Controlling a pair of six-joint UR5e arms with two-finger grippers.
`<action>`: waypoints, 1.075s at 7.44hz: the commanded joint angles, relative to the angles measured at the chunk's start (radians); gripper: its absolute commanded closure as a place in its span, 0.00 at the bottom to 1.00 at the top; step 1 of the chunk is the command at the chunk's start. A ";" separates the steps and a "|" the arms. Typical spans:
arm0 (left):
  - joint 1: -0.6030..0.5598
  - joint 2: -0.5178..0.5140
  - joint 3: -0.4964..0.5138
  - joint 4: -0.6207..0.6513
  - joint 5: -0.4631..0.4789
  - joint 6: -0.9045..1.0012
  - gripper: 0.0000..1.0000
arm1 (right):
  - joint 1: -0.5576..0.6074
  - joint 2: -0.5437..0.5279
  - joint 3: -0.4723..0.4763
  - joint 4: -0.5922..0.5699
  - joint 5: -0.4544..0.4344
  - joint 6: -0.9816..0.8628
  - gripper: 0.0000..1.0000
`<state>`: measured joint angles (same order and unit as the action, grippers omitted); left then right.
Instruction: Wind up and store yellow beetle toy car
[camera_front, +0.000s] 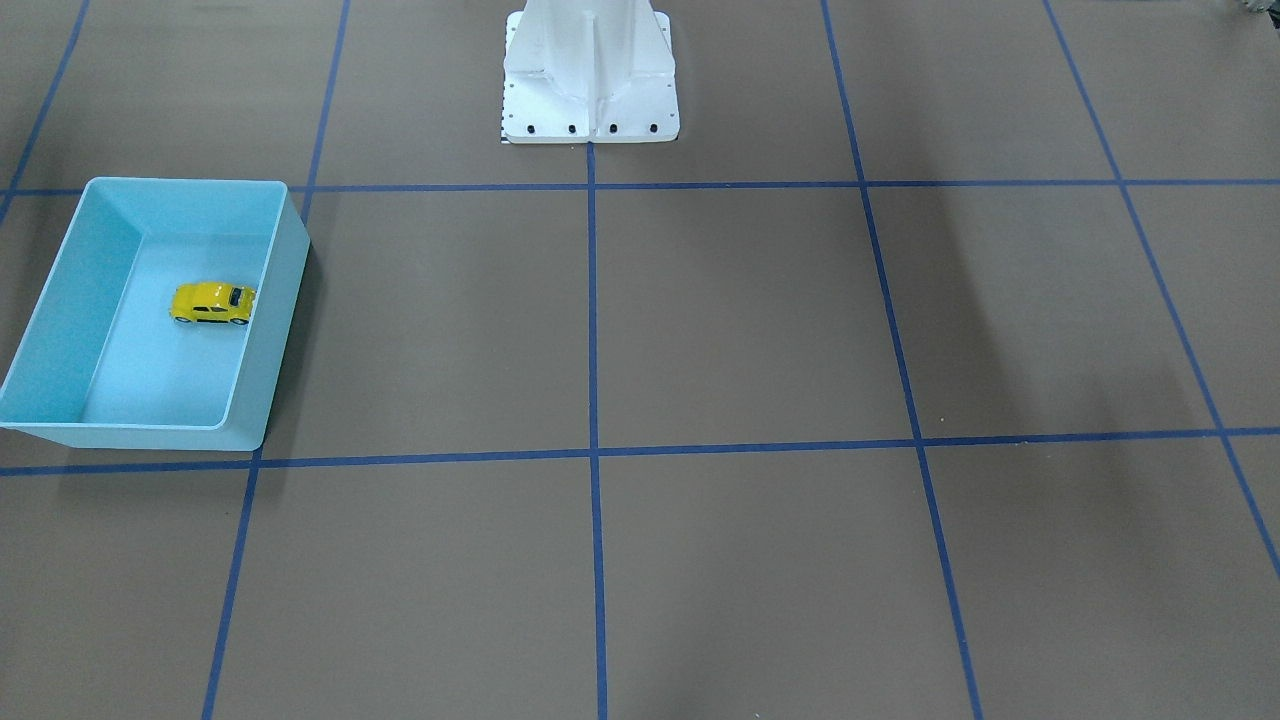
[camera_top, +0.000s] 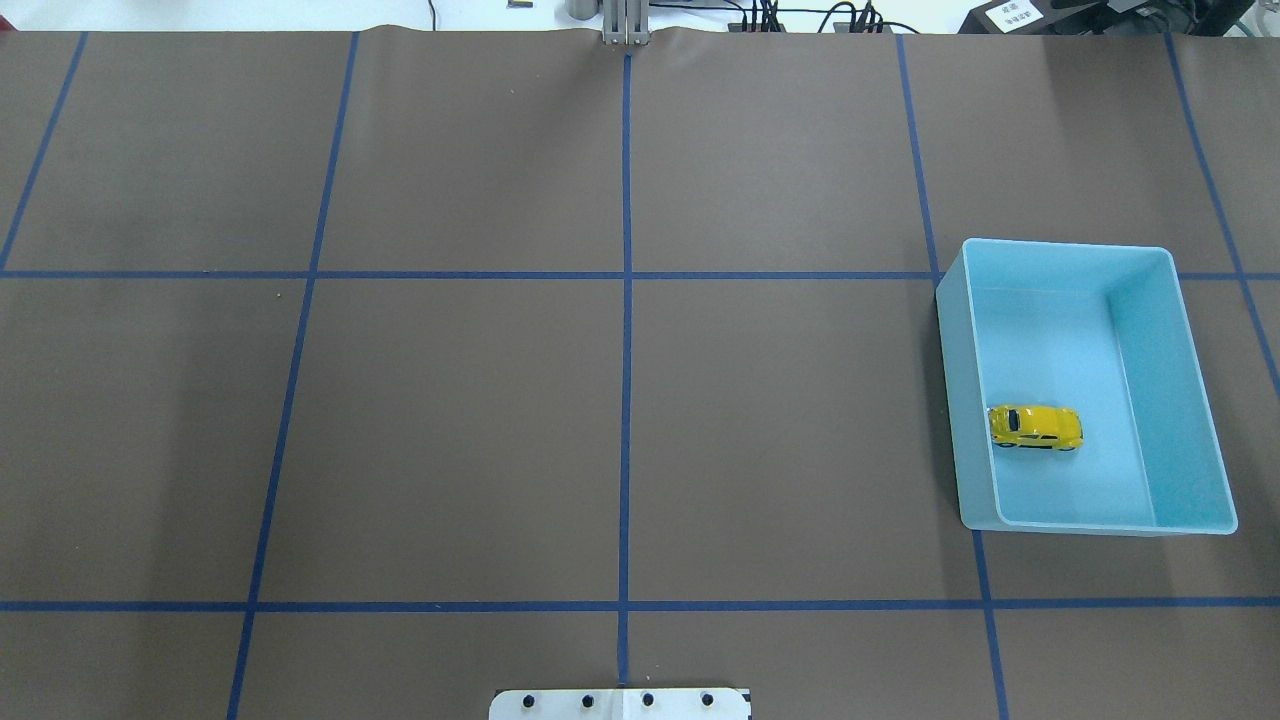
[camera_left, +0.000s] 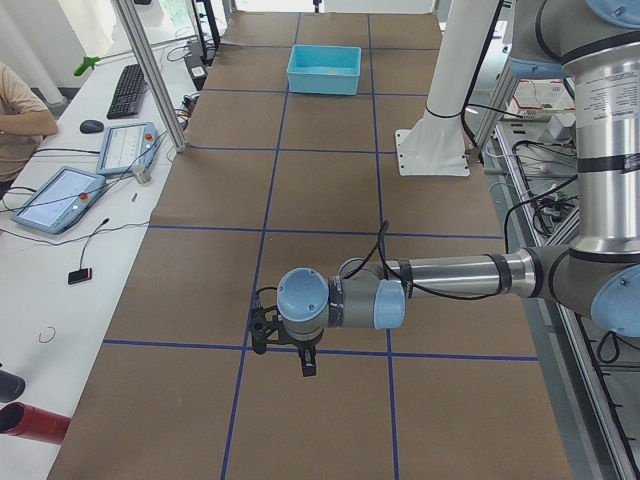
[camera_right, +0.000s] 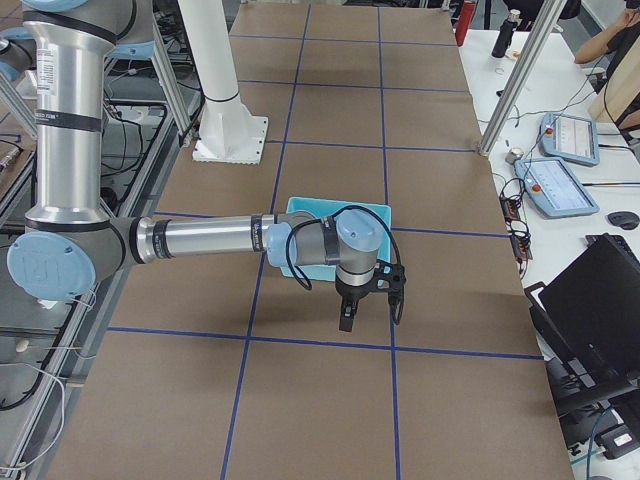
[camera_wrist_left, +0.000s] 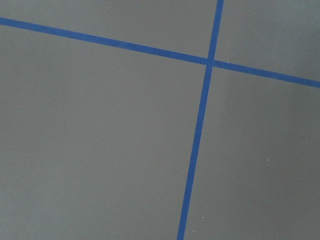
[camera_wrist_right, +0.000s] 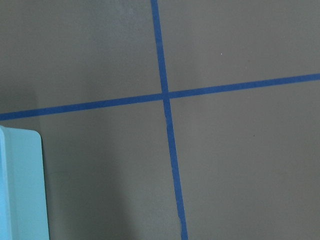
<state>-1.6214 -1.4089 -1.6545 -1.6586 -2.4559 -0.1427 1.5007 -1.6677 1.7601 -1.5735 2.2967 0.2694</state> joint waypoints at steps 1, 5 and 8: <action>0.000 -0.001 -0.002 -0.001 0.000 0.000 0.00 | 0.003 0.002 0.001 0.003 0.004 -0.080 0.00; 0.000 -0.001 -0.004 -0.001 0.000 0.000 0.00 | 0.003 -0.006 -0.042 0.086 0.023 -0.134 0.00; 0.000 0.001 -0.002 -0.001 0.000 0.000 0.00 | 0.004 -0.004 -0.048 0.086 0.023 -0.133 0.00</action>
<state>-1.6214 -1.4089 -1.6580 -1.6598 -2.4559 -0.1427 1.5041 -1.6723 1.7135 -1.4882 2.3192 0.1364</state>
